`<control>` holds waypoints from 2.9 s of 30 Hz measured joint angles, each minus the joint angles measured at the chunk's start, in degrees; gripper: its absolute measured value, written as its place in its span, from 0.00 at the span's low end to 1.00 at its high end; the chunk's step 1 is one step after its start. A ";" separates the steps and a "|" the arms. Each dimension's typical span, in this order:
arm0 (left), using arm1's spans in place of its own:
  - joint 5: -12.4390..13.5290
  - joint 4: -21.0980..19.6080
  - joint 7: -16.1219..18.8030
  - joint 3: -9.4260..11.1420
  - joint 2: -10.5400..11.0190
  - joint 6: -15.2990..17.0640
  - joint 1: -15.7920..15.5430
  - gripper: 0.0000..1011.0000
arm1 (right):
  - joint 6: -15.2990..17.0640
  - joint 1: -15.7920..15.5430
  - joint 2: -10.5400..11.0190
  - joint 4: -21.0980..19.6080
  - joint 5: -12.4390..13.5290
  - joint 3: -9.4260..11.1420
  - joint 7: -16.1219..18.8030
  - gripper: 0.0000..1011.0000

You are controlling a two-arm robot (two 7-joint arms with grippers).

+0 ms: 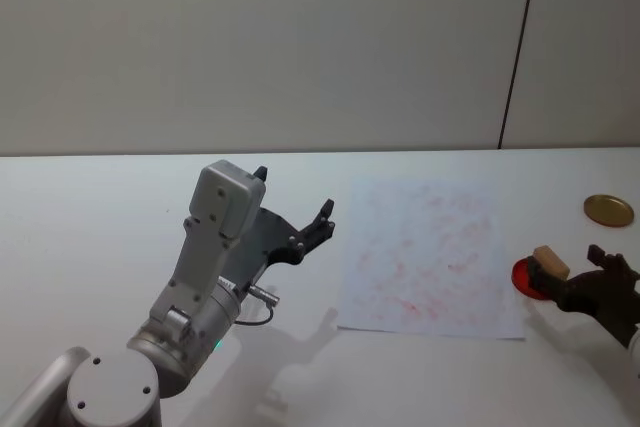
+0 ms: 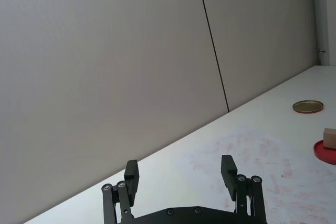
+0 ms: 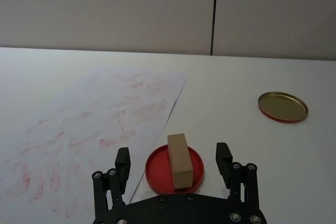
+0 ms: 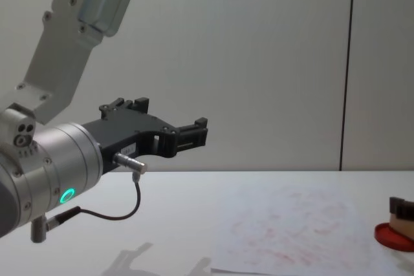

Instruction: Use the one hand to pick up the stamp and affix it onto the A4 paper.

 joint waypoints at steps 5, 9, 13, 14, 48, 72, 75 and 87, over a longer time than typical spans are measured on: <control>0.00 0.00 0.00 0.00 0.00 0.00 0.00 0.98 | 0.17 0.75 -0.40 1.22 -0.34 -0.17 0.10 0.99; 0.00 0.00 0.00 0.00 0.00 0.00 0.00 0.98 | 0.39 1.36 -0.71 2.22 -0.64 -0.29 0.25 0.99; 0.00 0.00 0.00 0.00 0.00 0.00 0.00 0.98 | 0.66 1.94 -1.00 3.17 -0.92 -0.42 0.46 0.99; 0.00 0.00 0.00 0.00 0.00 0.00 0.00 0.98 | 0.79 2.19 -1.12 3.57 -1.05 -0.47 0.55 0.99; 0.00 0.00 0.00 0.00 0.00 0.00 0.00 0.98 | 0.92 4.80 -2.15 7.79 -3.19 -0.87 1.85 0.23; 0.00 0.00 0.00 0.00 0.00 0.00 0.00 0.98 | -5.42 5.40 -3.94 3.89 -3.37 -2.28 4.91 0.22; 0.00 0.00 0.00 0.00 0.00 0.00 0.00 0.98 | -5.25 6.04 -4.82 3.78 -3.59 -2.97 5.47 0.22; 0.00 0.00 0.00 0.00 0.00 0.00 0.00 0.98 | -3.34 9.79 -9.08 7.22 -6.44 -6.19 6.26 0.22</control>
